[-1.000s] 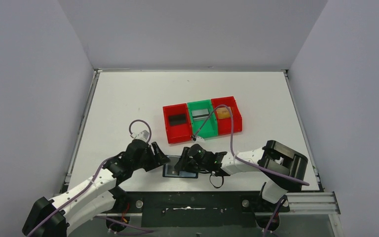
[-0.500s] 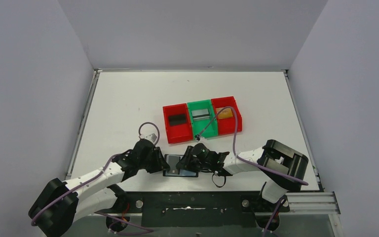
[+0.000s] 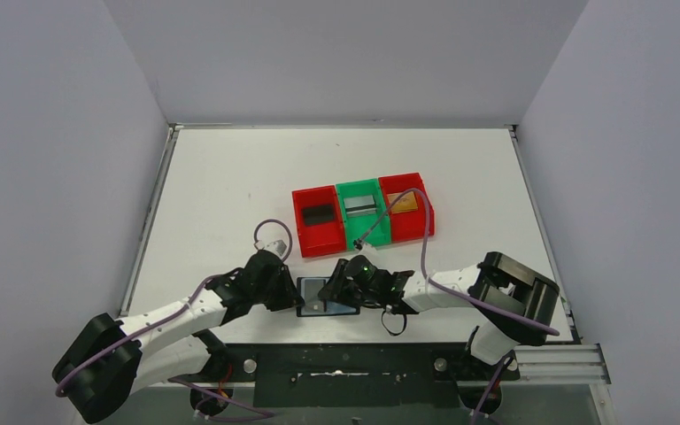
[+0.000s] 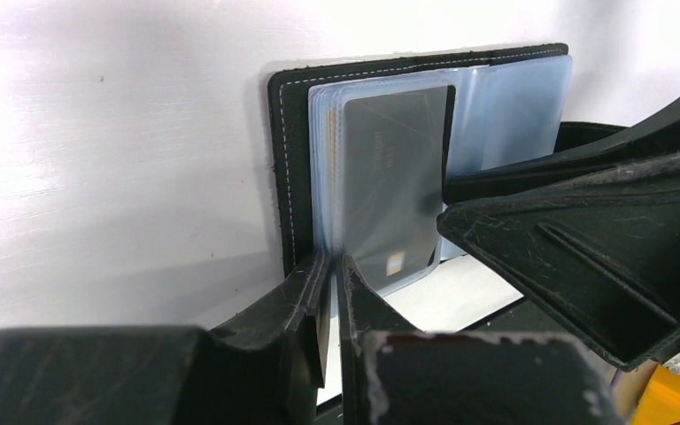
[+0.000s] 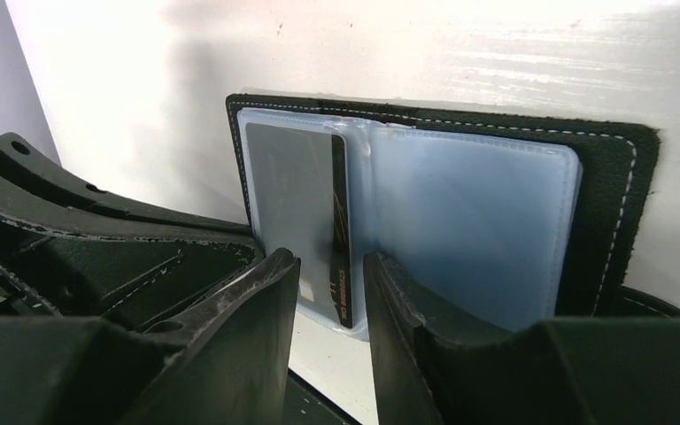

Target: Take the credit cards out of the card holder

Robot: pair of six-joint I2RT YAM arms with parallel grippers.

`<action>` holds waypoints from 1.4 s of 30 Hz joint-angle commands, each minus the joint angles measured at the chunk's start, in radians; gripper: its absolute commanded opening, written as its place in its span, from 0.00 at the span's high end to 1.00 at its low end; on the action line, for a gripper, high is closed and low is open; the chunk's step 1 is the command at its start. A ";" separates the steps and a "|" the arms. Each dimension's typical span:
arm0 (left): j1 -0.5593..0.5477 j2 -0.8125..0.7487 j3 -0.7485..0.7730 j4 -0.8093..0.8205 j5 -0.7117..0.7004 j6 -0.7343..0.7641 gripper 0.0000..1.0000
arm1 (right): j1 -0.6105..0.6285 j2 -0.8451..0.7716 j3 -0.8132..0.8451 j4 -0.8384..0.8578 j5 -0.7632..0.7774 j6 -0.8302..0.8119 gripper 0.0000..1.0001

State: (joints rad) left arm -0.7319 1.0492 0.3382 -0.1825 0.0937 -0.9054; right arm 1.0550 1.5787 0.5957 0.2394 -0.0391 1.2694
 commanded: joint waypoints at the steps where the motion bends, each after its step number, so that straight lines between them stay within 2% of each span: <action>1: -0.009 -0.026 0.011 0.017 -0.011 0.000 0.93 | -0.004 0.003 0.044 -0.074 0.060 -0.037 0.65; 4: -0.009 -0.033 0.016 0.023 -0.004 0.006 0.92 | -0.008 0.027 0.033 0.013 -0.002 -0.045 0.69; 7: -0.012 -0.024 0.029 0.023 0.006 0.022 0.92 | -0.009 0.047 0.020 0.074 -0.034 -0.029 0.78; 10: -0.013 -0.009 0.050 -0.011 -0.009 0.034 0.89 | -0.010 0.041 0.013 0.083 -0.034 -0.026 0.85; 14: -0.014 -0.022 0.095 -0.120 -0.095 0.037 0.77 | -0.016 0.011 -0.014 0.096 -0.022 -0.018 0.95; 18: -0.014 -0.054 0.145 -0.159 -0.149 0.036 0.66 | -0.026 -0.002 -0.050 0.160 -0.040 -0.003 0.99; 23: -0.015 -0.044 0.163 -0.063 -0.078 0.067 0.63 | -0.027 0.009 -0.063 0.202 -0.059 0.008 1.00; 31: -0.025 0.053 0.093 0.101 0.065 0.072 0.64 | -0.032 -0.019 -0.081 0.207 -0.049 0.011 1.00; 35: -0.028 0.071 0.058 0.100 0.032 0.033 0.69 | -0.036 -0.025 -0.086 0.208 -0.050 0.014 1.00; 42: -0.030 0.087 0.037 0.032 -0.053 0.030 0.72 | -0.035 -0.047 -0.093 0.206 -0.046 0.011 1.00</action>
State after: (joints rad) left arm -0.7555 1.1210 0.3977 -0.1421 0.0994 -0.8799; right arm 1.0264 1.5841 0.5091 0.4049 -0.0956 1.2774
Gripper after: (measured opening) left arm 0.284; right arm 0.026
